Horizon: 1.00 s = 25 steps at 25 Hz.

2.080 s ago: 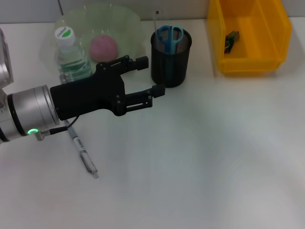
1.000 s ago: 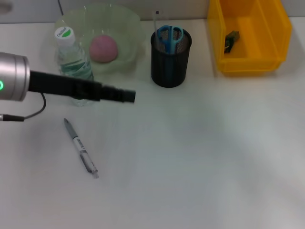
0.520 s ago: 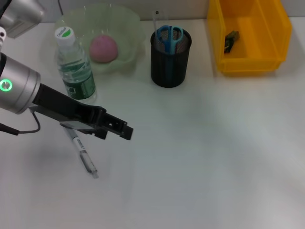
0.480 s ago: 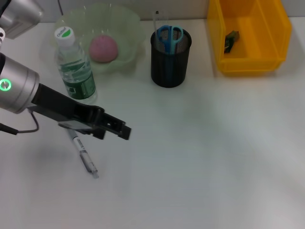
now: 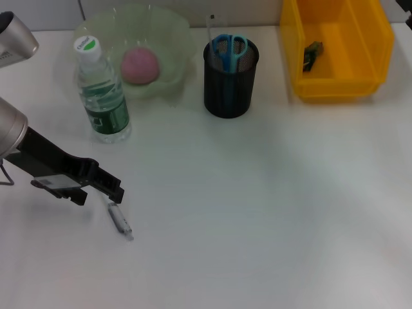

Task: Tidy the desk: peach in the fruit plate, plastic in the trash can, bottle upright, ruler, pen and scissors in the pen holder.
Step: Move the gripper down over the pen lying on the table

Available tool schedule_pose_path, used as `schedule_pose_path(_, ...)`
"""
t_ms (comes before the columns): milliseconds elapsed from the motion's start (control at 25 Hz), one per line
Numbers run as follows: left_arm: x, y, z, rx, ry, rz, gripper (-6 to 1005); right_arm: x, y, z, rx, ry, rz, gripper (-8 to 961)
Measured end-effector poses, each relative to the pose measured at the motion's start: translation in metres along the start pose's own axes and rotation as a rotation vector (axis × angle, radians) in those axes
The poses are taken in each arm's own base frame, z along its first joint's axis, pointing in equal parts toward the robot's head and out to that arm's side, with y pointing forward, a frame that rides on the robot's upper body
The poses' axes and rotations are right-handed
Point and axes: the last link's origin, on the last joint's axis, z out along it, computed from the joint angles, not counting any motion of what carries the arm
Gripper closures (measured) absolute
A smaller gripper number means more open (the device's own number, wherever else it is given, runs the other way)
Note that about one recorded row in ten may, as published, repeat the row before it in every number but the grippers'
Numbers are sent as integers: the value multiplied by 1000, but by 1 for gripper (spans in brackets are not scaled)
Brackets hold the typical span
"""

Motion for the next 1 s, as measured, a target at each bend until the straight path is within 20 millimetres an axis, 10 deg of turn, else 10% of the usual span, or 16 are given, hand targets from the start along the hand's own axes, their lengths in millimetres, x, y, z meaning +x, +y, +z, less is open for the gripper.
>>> schedule_pose_path(1000, 28, 5, -8, 115, -5, -11, 338, 6, -7, 17, 52, 12, 9, 444)
